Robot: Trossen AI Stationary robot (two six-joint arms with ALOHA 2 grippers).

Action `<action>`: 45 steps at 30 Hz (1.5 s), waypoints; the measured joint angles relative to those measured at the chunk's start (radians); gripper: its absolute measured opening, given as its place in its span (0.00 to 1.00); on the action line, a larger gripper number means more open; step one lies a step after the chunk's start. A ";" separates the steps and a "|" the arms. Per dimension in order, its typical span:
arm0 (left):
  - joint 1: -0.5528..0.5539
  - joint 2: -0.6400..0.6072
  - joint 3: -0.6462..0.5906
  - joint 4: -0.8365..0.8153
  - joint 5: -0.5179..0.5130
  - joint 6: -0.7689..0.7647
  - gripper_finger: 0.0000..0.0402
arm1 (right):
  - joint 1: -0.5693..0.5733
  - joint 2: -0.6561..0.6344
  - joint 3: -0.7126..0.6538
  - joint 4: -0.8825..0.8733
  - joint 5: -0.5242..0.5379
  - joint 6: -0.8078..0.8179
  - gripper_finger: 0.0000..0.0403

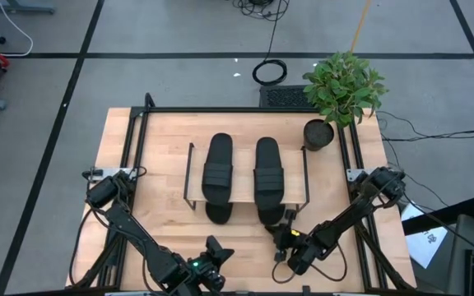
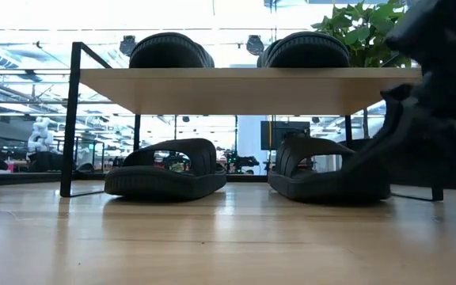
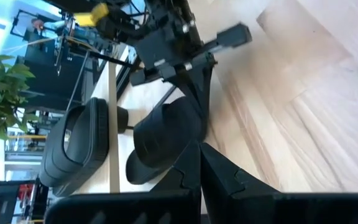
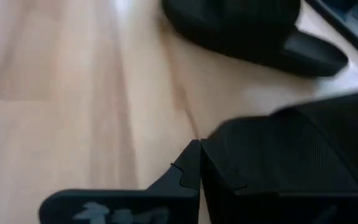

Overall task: Pick and place slides into the shelf
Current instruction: Move the black slipper under the shelf, then return to Home Position

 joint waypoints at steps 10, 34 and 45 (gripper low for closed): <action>-0.046 -0.046 0.000 -0.021 0.044 0.046 0.00 | 0.111 -0.114 0.002 0.171 -0.213 -0.364 0.00; 0.293 -0.837 -0.511 0.531 0.526 0.319 0.00 | -0.255 -0.803 0.003 0.150 -0.677 -0.718 0.00; 0.240 -1.301 -0.979 0.617 0.258 0.095 0.00 | -0.238 -1.057 -0.310 0.354 -0.665 -0.597 0.00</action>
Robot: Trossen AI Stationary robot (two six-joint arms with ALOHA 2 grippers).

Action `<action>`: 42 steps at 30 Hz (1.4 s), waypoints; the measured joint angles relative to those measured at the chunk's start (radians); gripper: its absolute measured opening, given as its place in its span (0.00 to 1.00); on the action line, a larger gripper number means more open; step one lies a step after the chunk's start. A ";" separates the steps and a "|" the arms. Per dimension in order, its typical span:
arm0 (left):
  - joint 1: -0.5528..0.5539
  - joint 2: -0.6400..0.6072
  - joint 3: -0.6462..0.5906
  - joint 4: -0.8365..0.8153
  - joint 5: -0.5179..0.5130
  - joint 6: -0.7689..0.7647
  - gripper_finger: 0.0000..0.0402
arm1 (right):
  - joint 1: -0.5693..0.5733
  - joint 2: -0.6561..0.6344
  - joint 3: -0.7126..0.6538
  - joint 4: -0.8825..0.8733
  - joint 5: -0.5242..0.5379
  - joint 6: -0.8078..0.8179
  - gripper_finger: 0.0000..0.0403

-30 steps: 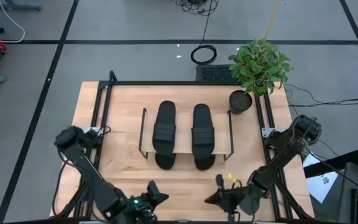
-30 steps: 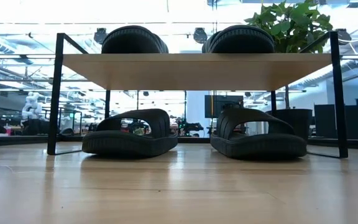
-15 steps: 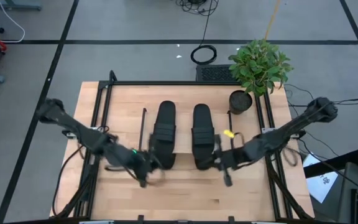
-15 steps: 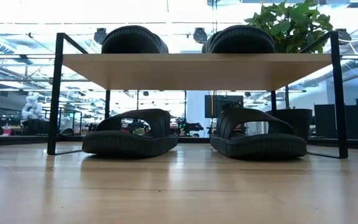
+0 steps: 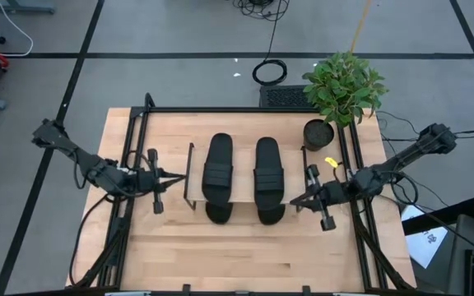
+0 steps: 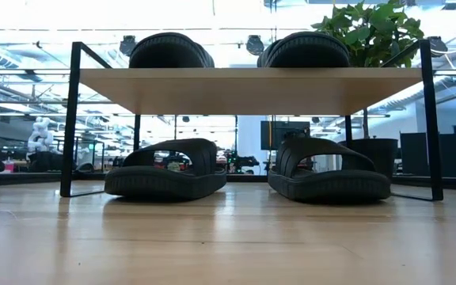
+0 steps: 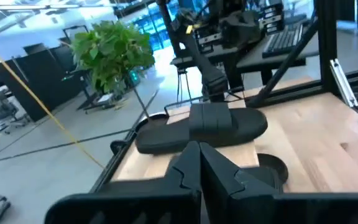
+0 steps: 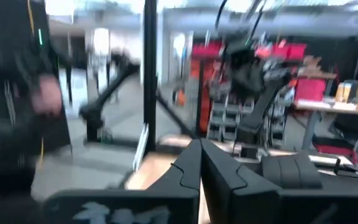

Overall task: Pick and place slides into the shelf
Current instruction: Return to Home Position

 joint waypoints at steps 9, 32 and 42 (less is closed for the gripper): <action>0.010 -0.120 -0.257 0.146 0.178 0.139 0.00 | -0.008 -0.148 -0.297 0.259 -0.011 0.023 0.00; 0.289 -0.604 -0.297 -0.252 0.336 -0.068 0.00 | -0.099 -0.374 -0.329 -0.112 -0.016 0.004 0.00; 0.228 -0.642 -0.521 0.055 0.398 0.140 0.00 | -0.073 -0.596 -0.411 -0.174 -0.058 0.029 0.00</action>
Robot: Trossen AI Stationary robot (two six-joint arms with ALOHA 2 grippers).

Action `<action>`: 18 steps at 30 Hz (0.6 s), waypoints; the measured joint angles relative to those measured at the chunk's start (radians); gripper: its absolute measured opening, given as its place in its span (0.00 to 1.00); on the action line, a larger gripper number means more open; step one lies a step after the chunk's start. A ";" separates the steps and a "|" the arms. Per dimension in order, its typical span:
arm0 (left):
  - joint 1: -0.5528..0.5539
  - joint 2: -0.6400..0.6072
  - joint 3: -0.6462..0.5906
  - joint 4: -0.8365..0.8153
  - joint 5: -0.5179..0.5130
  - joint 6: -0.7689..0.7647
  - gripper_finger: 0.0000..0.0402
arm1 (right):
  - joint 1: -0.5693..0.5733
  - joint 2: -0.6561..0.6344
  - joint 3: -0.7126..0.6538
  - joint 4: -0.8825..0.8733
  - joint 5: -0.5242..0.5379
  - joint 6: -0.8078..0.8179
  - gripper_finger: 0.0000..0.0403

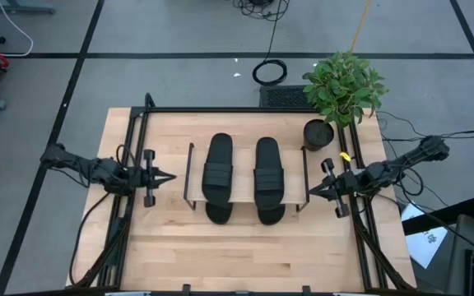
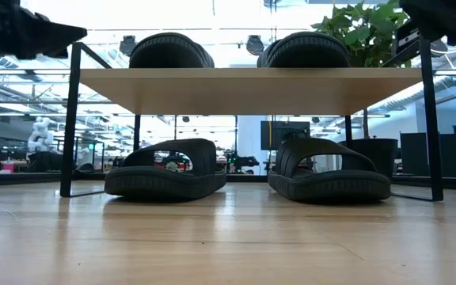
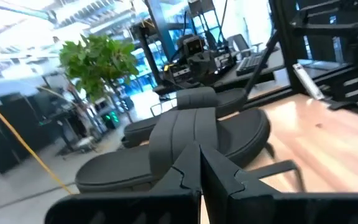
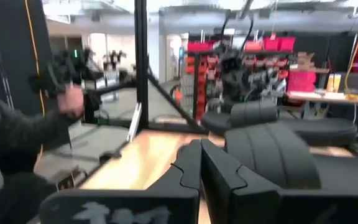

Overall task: Pick and place slides into the shelf
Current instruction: Return to Home Position

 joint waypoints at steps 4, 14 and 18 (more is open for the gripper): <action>0.021 -0.009 -0.029 0.021 0.022 0.048 0.00 | 0.000 -0.053 -0.017 -0.004 -0.002 -0.015 0.00; 0.112 -0.042 -0.001 -0.087 0.078 -0.001 0.00 | 0.000 -0.079 -0.049 -0.001 -0.013 -0.033 0.00; 0.095 -0.080 0.000 -0.181 0.110 -0.011 0.00 | 0.001 -0.081 -0.049 0.010 -0.060 -0.005 0.00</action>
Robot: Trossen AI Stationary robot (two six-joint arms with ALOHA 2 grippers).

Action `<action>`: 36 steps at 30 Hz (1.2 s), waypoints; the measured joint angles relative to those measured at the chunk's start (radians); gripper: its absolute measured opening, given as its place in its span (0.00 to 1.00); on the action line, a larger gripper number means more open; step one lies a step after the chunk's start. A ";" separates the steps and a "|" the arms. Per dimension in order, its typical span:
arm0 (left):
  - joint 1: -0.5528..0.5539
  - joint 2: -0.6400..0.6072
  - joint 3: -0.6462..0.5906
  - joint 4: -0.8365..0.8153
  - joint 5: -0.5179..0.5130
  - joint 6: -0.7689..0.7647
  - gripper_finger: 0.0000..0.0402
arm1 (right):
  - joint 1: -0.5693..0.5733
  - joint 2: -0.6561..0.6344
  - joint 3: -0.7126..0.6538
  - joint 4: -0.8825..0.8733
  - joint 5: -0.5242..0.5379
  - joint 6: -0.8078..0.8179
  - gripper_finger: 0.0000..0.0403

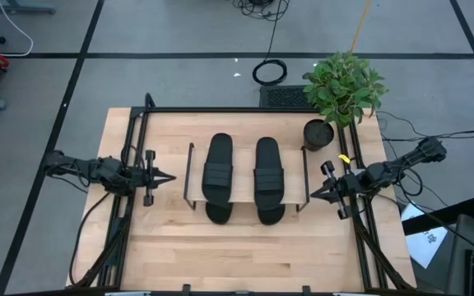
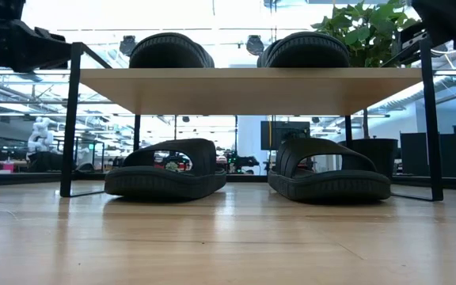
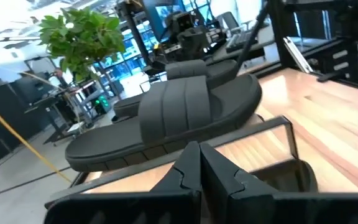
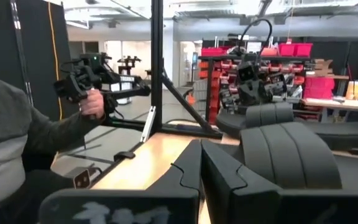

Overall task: Pick and place slides into the shelf
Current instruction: Return to Home Position

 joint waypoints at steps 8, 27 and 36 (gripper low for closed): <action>-0.027 -0.020 0.000 0.002 0.025 -0.001 0.00 | 0.000 0.000 0.000 -0.007 -0.006 -0.008 0.00; -0.027 -0.019 0.000 0.027 0.003 -0.062 0.00 | -0.001 0.002 0.000 -0.008 -0.023 -0.003 0.00; -0.027 -0.019 0.000 0.027 0.002 -0.065 0.00 | 0.000 0.003 0.000 -0.008 -0.022 -0.003 0.00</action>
